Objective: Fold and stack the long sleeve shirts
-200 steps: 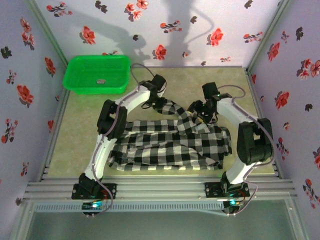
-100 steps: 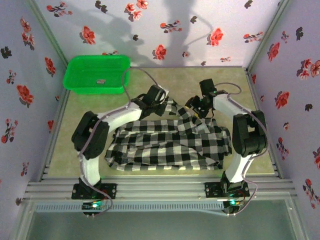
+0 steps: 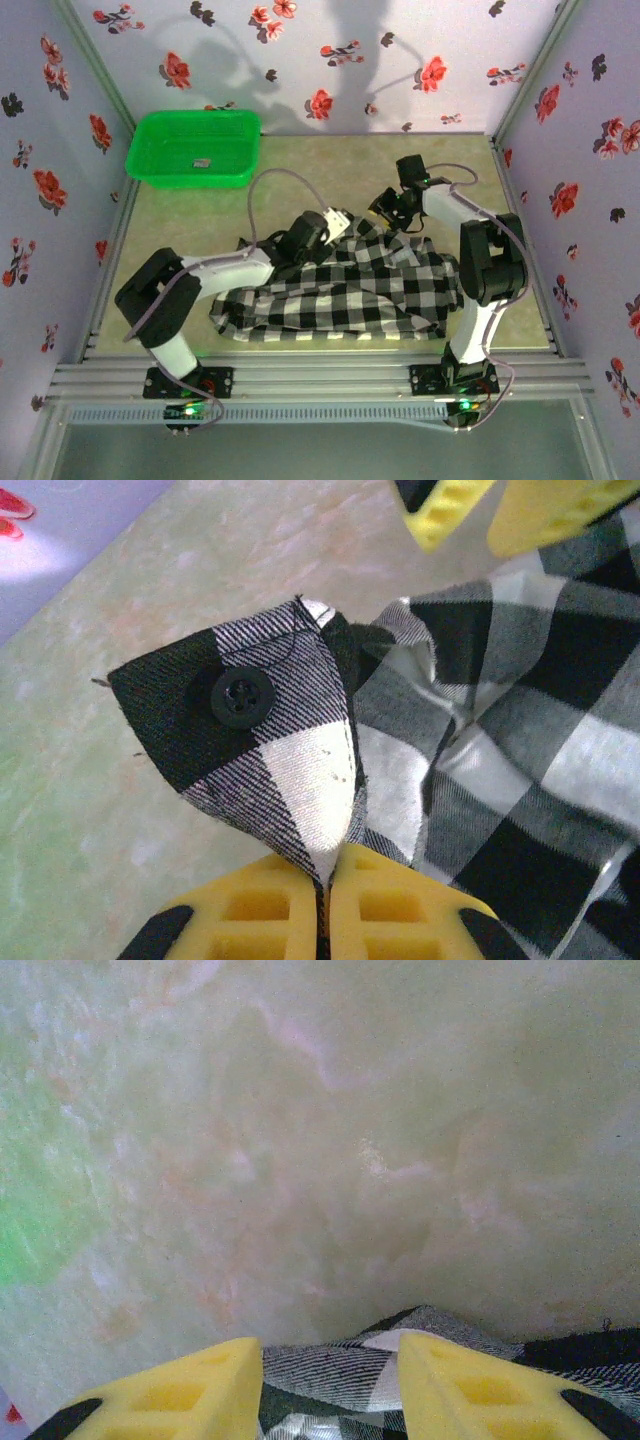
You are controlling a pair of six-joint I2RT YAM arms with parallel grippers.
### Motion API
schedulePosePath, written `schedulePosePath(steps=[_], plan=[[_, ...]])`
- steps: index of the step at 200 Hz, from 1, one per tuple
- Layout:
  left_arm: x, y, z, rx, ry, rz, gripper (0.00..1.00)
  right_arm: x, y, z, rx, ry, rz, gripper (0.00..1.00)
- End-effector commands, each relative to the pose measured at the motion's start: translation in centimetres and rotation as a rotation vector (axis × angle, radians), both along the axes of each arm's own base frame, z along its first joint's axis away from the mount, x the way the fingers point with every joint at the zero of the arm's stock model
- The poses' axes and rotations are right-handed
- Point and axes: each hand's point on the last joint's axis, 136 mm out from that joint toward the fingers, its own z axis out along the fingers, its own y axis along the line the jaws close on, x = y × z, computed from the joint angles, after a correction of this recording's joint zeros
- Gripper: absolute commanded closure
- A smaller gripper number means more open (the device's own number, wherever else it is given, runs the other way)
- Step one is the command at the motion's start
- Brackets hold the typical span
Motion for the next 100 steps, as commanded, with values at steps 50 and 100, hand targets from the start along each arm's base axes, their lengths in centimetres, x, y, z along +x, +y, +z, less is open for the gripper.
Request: schedulePosePath(steps=[50,100], plan=[[-3.5,-0.2,3.5,-0.098,-0.214,-0.246,1.0,2.0,2.7,1.2,0.085,-0.023,0.068,0.63],[-4.8,0.6,3.2,-0.132,-0.2,-0.256,1.0,0.3,6.1,0.9,0.093,0.002,0.2,0.69]])
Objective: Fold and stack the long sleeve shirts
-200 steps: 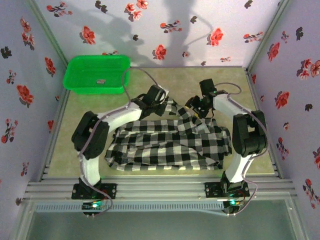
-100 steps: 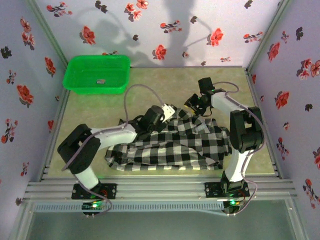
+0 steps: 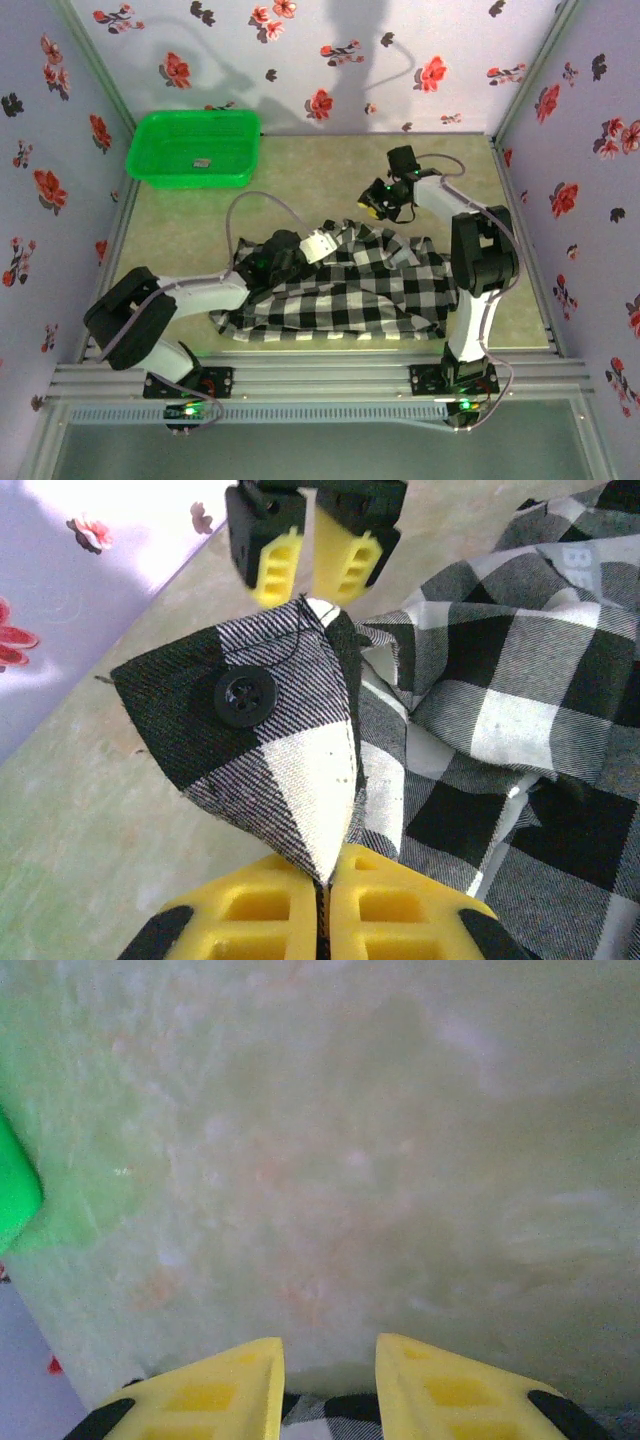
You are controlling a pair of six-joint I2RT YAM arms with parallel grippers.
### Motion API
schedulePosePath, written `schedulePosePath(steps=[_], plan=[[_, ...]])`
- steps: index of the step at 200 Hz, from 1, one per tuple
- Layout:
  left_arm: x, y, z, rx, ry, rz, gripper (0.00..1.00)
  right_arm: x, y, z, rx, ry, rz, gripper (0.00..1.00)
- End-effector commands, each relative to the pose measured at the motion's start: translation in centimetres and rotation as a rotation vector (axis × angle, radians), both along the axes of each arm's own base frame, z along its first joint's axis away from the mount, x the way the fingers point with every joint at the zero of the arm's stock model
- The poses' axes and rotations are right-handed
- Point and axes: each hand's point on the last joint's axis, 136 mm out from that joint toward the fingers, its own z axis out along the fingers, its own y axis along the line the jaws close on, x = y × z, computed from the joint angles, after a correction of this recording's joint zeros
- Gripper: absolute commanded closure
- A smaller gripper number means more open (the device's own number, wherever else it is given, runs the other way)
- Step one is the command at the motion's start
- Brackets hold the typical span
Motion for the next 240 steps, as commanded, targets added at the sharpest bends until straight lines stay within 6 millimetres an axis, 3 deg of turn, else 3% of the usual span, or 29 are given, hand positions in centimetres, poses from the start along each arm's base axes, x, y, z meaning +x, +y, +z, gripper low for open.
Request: schedulePosePath(steps=[1,44,87,95,110,136,154,191,207,240], plan=[[-0.5,-0.3,1.9,-0.062,-0.047,-0.03,1.0,-1.5,2.0,-0.4,0.006,0.029,0.094,0.69],[-1.1,-0.1,1.2,-0.06,-0.022,-0.045,1.0,-2.5,3.7,-0.2,0.053,0.03,0.161,0.71],[-1.3,1.1,-0.4,-0.068,0.023,-0.003,0.97,-9.1,4.6,-0.4,0.03,0.119,0.289,0.73],[-1.4,1.6,-0.9,-0.068,0.035,0.011,0.87,-10.5,4.7,-0.7,0.023,0.138,0.298,0.73],[-1.6,2.3,-1.2,-0.084,0.049,0.037,0.52,-13.0,4.9,-1.7,0.006,0.178,0.31,0.73],[-2.2,4.3,-0.6,-0.16,0.076,0.117,0.26,-15.9,5.2,-4.9,-0.018,0.252,0.303,0.73],[-2.9,5.6,0.8,-0.23,0.107,0.163,0.13,-16.6,6.1,-5.6,-0.015,0.262,0.31,0.73],[-4.1,7.8,3.2,-0.314,0.32,0.309,0.06,-17.6,5.3,-5.6,-0.09,0.259,0.322,0.71],[-5.1,8.4,3.2,-0.319,0.473,0.373,0.04,-16.7,5.0,-4.2,-0.092,0.208,0.303,0.62],[-8.8,7.5,2.7,-0.326,0.843,0.4,0.04,-13.9,3.5,0.4,-0.128,0.091,0.268,0.47]])
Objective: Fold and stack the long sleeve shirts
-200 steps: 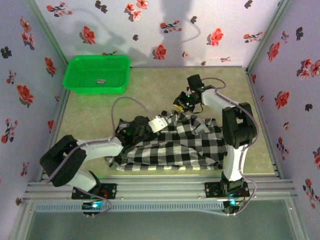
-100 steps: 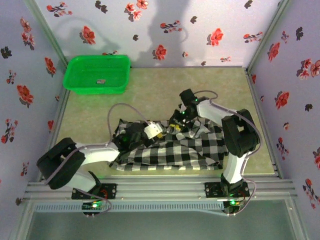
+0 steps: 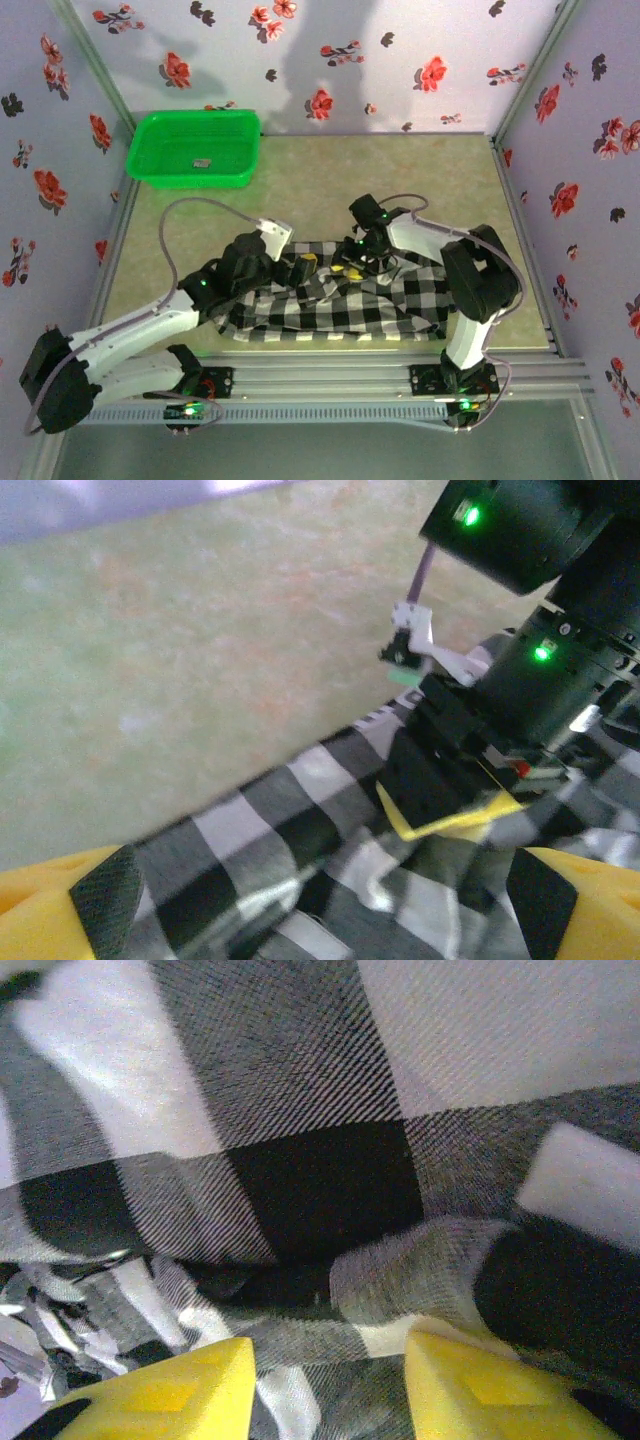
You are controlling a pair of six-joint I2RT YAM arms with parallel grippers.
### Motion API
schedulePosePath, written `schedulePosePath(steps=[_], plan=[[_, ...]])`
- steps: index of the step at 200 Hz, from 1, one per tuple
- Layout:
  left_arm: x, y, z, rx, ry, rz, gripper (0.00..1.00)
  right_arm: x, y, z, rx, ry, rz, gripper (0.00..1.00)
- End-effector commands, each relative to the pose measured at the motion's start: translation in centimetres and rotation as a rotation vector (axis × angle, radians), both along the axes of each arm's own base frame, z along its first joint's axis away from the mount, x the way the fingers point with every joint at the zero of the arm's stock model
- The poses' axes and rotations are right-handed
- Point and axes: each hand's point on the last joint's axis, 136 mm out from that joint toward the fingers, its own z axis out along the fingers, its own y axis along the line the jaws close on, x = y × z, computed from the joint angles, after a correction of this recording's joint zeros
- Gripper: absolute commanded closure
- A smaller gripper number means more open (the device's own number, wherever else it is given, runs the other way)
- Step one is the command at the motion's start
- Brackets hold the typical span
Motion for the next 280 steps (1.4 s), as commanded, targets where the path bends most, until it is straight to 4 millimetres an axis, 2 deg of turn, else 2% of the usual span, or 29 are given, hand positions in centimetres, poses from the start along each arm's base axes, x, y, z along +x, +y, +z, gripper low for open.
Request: schedulePosePath(steps=[1,31,54,70,90,114,161,178,223,280], plan=[[-4.1,0.9,-3.5,-0.005,0.416,0.031,0.04,2.5,-1.7,4.1,-0.039,-0.116,-0.034,0.46],[-7.9,1.4,-6.3,0.029,0.778,0.042,0.1,4.1,-4.9,7.3,-0.071,-0.192,-0.078,0.37],[-9.8,1.7,-7.9,0.071,0.983,0.062,0.14,4.3,-7.5,7.6,-0.103,-0.211,-0.101,0.27],[-10.3,1.4,-8.8,0.097,1.093,0.086,0.19,4.1,-8.2,7.5,-0.089,-0.215,-0.101,0.22],[-9.5,0.5,-9.8,0.099,1.15,0.128,0.24,3.9,-8.0,7.6,-0.068,-0.227,-0.087,0.19],[-7.2,0.0,-11.6,0.082,1.16,0.2,0.32,3.7,-7.7,7.9,-0.037,-0.245,-0.084,0.18],[-2.9,0.5,-14.2,0.135,1.129,0.317,0.35,3.0,-7.9,8.5,-0.015,-0.275,-0.092,0.16],[-1.6,-0.1,-14.5,0.126,1.112,0.311,0.36,2.8,-7.7,8.5,0.003,-0.277,-0.101,0.16],[-1.3,-0.4,-16.8,0.166,1.158,0.319,0.45,2.6,-8.0,8.3,-0.002,-0.275,-0.107,0.16],[-0.3,-1.0,-17.6,0.198,1.164,0.314,0.5,3.1,-8.4,8.3,-0.004,-0.276,-0.123,0.16]])
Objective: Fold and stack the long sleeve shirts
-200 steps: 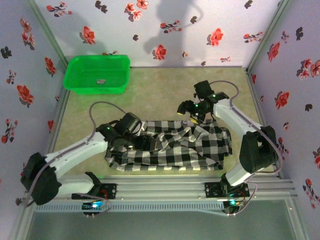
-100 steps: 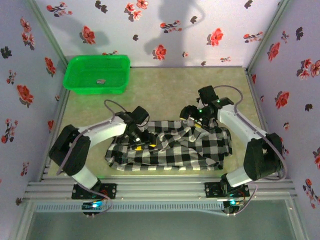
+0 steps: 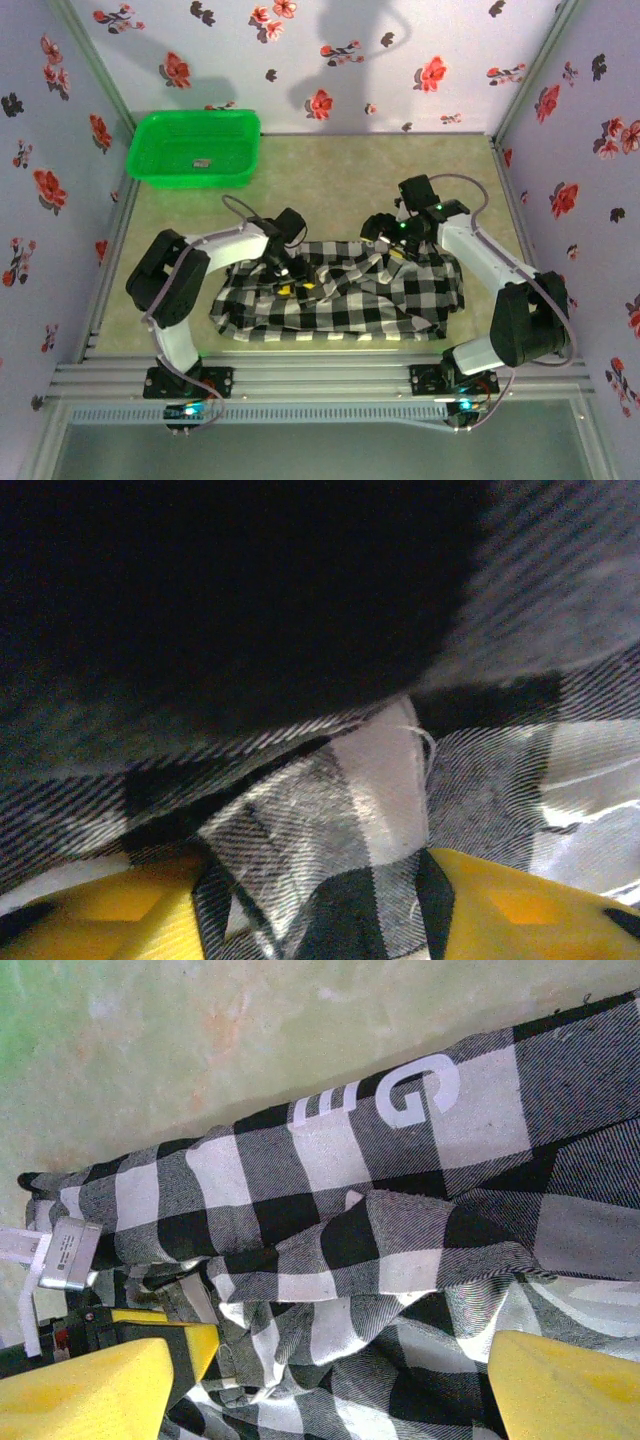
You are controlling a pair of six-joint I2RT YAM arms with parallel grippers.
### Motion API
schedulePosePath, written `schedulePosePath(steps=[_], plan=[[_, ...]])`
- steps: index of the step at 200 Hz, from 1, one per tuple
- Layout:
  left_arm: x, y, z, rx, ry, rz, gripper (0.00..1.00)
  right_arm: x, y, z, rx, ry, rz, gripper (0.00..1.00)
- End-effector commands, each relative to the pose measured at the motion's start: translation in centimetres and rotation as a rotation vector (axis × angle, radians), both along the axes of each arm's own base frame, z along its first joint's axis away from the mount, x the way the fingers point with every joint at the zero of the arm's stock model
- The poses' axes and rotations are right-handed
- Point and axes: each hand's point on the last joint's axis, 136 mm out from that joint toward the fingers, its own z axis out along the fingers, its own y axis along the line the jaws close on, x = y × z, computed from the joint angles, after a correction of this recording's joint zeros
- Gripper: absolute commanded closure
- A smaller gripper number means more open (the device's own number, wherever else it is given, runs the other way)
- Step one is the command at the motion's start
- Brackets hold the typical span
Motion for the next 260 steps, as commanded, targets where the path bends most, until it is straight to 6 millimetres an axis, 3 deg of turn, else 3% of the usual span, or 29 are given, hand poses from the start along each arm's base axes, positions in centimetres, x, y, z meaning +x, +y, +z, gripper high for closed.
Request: schedulePosePath(steps=[1,23,53,74,118,155,196,223,260], plan=[[1.2,-0.3,-0.2,0.011,-0.013,-0.019,0.5,0.3,-0.1,0.5,0.016,-0.016,-0.01,0.16],[1.9,-0.7,0.1,0.011,-0.031,-0.032,0.57,0.5,-0.1,0.6,0.018,-0.02,-0.011,0.16],[2.3,-0.7,0.3,0.021,-0.041,-0.066,0.75,0.8,-0.1,0.6,0.017,-0.022,-0.014,0.16],[2.6,-0.4,1.5,0.017,-0.067,-0.078,0.86,1.0,-0.1,0.8,0.016,-0.028,-0.017,0.16],[2.7,0.0,4.0,-0.011,-0.125,-0.115,0.97,1.2,-0.4,0.4,0.008,-0.025,-0.027,0.16],[3.8,0.6,9.5,-0.037,-0.29,-0.188,1.0,1.4,-1.5,-0.1,-0.043,-0.024,-0.07,0.14],[5.8,4.0,15.5,-0.004,-0.515,-0.213,0.99,1.8,-3.2,-1.2,-0.092,-0.002,-0.15,0.13],[7.1,5.2,17.1,0.001,-0.602,-0.223,0.98,2.0,-3.3,-2.0,-0.098,0.013,-0.16,0.13],[8.8,4.8,17.8,0.01,-0.689,-0.309,0.97,2.1,-3.3,-2.9,-0.1,0.018,-0.162,0.13]])
